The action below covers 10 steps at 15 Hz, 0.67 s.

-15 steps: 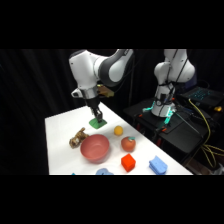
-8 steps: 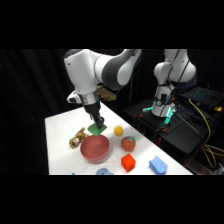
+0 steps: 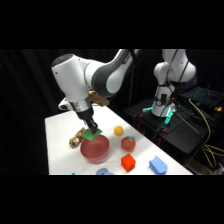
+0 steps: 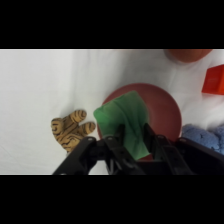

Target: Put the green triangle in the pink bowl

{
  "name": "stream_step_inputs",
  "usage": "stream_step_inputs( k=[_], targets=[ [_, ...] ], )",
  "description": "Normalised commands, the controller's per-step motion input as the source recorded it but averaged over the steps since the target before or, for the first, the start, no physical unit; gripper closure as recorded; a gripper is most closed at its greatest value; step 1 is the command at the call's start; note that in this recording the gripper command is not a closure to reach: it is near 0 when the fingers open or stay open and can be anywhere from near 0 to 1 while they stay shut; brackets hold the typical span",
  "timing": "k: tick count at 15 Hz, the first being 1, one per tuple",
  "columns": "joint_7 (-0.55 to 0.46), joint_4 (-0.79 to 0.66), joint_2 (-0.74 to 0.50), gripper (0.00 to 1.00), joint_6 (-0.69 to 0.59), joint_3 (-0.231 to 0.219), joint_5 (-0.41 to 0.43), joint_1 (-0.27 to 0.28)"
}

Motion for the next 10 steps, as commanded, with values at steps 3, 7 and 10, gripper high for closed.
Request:
stream_step_inputs(
  k=[3,7,10],
  targets=[
    [-0.12,0.41,0.21,0.93,-0.25,0.019,-0.07,0.011],
    [-0.09,0.31,0.11,0.0,-0.23,0.013,-0.059,0.008],
    [-0.09,0.21,0.03,0.0,-0.2,0.006,-0.053,-0.008]
  ],
)
